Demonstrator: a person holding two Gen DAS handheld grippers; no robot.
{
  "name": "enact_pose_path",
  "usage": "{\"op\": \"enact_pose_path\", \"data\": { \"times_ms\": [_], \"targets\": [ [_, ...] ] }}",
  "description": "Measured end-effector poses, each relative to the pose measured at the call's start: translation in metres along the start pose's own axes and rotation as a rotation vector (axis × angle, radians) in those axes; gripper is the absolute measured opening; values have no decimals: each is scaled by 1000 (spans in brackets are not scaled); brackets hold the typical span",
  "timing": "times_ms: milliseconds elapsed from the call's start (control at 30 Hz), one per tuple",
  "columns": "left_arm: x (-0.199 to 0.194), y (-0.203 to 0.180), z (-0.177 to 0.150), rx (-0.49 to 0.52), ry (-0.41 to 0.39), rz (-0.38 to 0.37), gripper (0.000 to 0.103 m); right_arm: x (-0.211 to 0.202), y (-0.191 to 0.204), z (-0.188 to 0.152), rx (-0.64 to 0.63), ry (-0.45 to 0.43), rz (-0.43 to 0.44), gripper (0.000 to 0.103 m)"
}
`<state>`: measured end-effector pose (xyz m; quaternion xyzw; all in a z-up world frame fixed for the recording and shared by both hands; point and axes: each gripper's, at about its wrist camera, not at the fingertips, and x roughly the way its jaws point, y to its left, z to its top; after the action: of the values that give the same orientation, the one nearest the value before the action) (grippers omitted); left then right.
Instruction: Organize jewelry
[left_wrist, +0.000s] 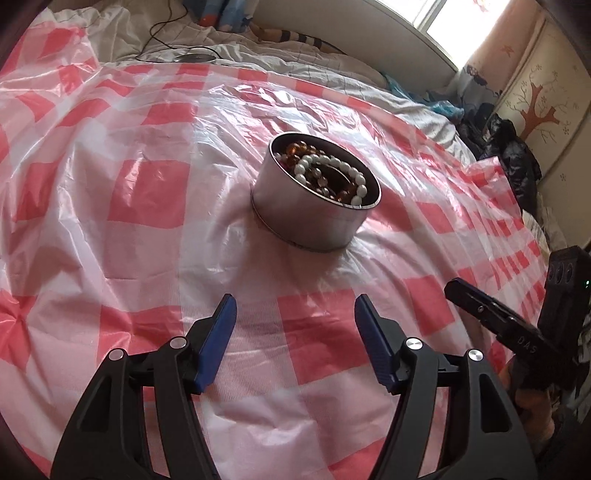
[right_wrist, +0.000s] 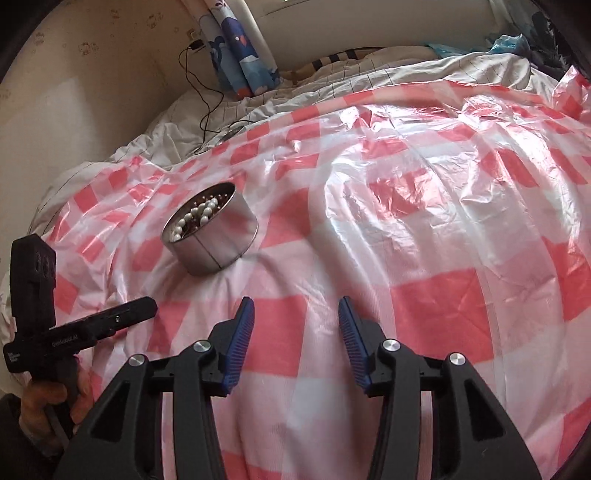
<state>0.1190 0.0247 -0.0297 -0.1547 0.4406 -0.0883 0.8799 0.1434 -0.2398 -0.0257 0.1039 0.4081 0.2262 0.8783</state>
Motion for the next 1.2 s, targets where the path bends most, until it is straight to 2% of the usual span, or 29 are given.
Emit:
{"op": "enact_pose_path", "data": {
  "times_ms": [167,233,300,367,433,600,700,833,933,1100,1200],
  "targets": [
    [-12,-9,-21,141,25,40,63,-25,7,-34,-100,-13,-9,49],
    [-21,-11,-30,202,22,70,63,-33,4,-46,-91,-24,-2,49],
    [-29,-14,-41,260,14,113,63,-45,2,-48,-68,-76,-4,57],
    [-37,-13,-50,283,0,147,63,-52,0,-52,-51,-103,-26,59],
    [-45,-11,-59,277,-32,173,63,-53,2,-55,-55,-105,-51,59],
    [-66,0,-78,183,-140,225,66,-54,14,-60,-109,-115,-117,63],
    [-70,-2,-78,165,-143,246,68,-56,22,-65,-149,-125,-154,70],
    [-79,-14,-79,170,-153,258,69,-60,28,-68,-174,-126,-190,72],
    [-95,-26,-85,149,-183,251,80,-75,31,-73,-157,-152,-218,72],
    [-121,-48,-93,160,-229,282,94,-116,50,-70,-122,-201,-188,80],
    [-140,-61,-96,174,-249,319,95,-142,69,-60,-103,-220,-148,89]
  ]
}}
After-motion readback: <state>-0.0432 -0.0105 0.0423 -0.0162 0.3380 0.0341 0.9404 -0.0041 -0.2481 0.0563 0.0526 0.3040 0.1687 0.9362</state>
